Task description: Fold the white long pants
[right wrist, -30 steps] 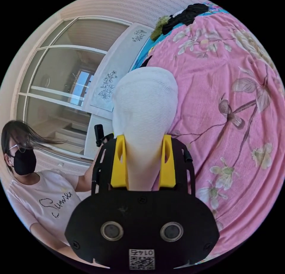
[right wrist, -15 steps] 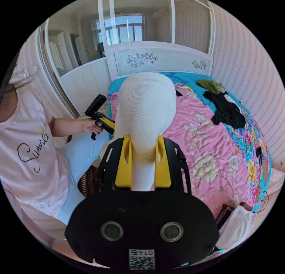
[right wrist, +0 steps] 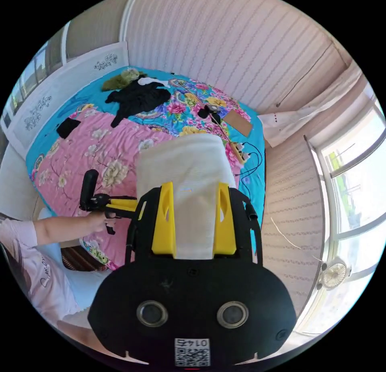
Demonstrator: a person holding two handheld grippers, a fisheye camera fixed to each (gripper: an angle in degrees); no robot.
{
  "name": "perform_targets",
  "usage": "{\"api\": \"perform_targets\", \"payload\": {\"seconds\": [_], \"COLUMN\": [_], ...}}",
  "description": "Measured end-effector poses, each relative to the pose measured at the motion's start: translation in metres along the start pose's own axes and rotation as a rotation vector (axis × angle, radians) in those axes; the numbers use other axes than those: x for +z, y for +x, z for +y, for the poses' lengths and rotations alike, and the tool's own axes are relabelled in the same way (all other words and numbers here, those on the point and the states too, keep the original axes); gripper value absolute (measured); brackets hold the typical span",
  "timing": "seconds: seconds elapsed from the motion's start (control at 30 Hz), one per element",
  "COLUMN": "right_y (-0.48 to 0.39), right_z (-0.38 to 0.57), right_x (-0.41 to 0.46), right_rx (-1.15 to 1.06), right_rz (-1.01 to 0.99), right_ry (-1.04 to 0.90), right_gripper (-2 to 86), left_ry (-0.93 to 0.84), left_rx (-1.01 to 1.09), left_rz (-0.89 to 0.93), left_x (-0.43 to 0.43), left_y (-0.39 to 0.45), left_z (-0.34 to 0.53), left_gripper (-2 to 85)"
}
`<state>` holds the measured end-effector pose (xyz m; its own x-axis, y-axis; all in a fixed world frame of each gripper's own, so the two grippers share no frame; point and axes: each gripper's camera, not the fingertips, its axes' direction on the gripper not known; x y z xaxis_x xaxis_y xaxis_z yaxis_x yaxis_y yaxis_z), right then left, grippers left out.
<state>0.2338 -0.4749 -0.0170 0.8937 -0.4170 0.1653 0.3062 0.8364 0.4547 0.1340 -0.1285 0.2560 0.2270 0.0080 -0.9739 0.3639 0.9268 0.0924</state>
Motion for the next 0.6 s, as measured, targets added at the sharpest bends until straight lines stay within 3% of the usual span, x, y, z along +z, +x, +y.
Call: {"api": "perform_targets", "payload": {"seconds": [0.07, 0.1, 0.17, 0.27, 0.4, 0.6], "right_y": [0.012, 0.011, -0.001, -0.01, -0.028, -0.119], "right_z": [0.0, 0.0, 0.007, 0.006, -0.002, -0.027], "right_x": [0.067, 0.088, 0.167, 0.173, 0.165, 0.13], "right_rx": [0.086, 0.091, 0.056, 0.068, 0.065, -0.088], "right_rz": [-0.154, -0.179, -0.174, -0.242, -0.214, 0.103], "right_ry": [-0.079, -0.143, -0.445, -0.377, -0.357, -0.222], "right_gripper": [8.6, 8.1, 6.8, 6.4, 6.4, 13.0], "left_ry": [-0.144, -0.114, -0.055, -0.135, -0.124, -0.113], "left_rx": [-0.018, -0.032, -0.066, 0.087, 0.121, 0.297], "left_rz": [-0.214, -0.206, -0.164, -0.257, -0.266, -0.532], "left_x": [0.07, 0.074, 0.075, 0.077, 0.035, -0.129], "left_y": [-0.022, -0.027, -0.033, -0.019, -0.016, -0.013], "left_z": [-0.018, -0.02, -0.028, -0.027, -0.012, 0.066], "left_gripper": [11.3, 11.3, 11.1, 11.0, 9.4, 9.7]}}
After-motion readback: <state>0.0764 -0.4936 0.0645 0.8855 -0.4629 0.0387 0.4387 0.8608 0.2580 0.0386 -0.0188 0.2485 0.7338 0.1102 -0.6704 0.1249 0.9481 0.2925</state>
